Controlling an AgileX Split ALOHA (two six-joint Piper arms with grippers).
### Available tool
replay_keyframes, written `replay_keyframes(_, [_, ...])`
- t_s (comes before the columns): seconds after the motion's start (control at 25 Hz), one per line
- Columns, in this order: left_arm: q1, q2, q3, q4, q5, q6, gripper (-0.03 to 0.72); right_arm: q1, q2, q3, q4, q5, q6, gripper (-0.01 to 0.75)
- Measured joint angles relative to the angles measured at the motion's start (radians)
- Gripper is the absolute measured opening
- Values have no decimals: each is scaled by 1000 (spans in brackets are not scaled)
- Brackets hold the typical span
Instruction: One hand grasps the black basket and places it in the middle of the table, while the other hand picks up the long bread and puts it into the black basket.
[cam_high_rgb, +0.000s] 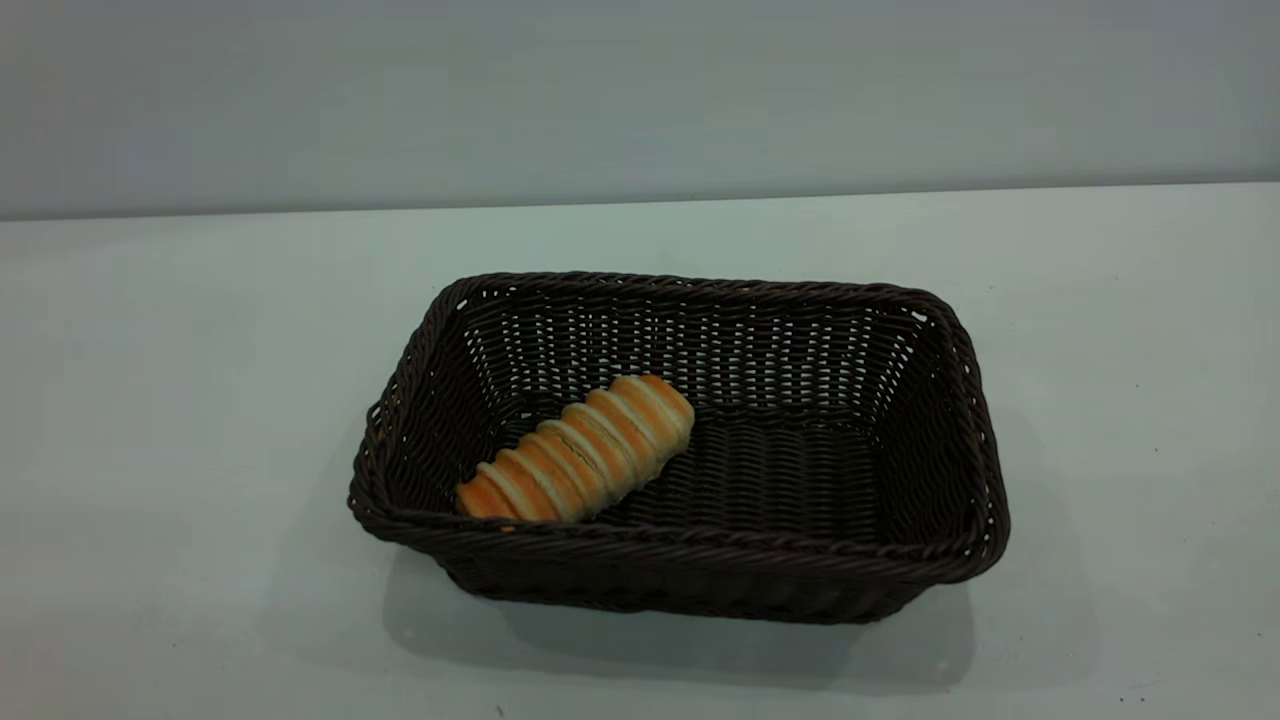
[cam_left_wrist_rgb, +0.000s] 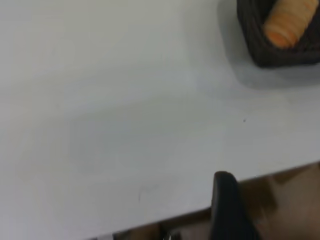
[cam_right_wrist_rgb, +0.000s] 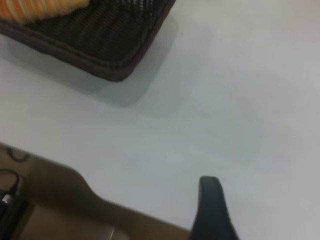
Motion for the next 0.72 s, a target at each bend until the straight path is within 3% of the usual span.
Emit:
replay_keyframes(0.16, [0, 0, 68, 1, -20, -5, 468, 0, -5, 10, -2, -1, 1, 562])
replay_keyframes(0.72, [0, 0, 69, 1, -30, -4, 468, 0, -5, 15, -3, -3, 3, 562])
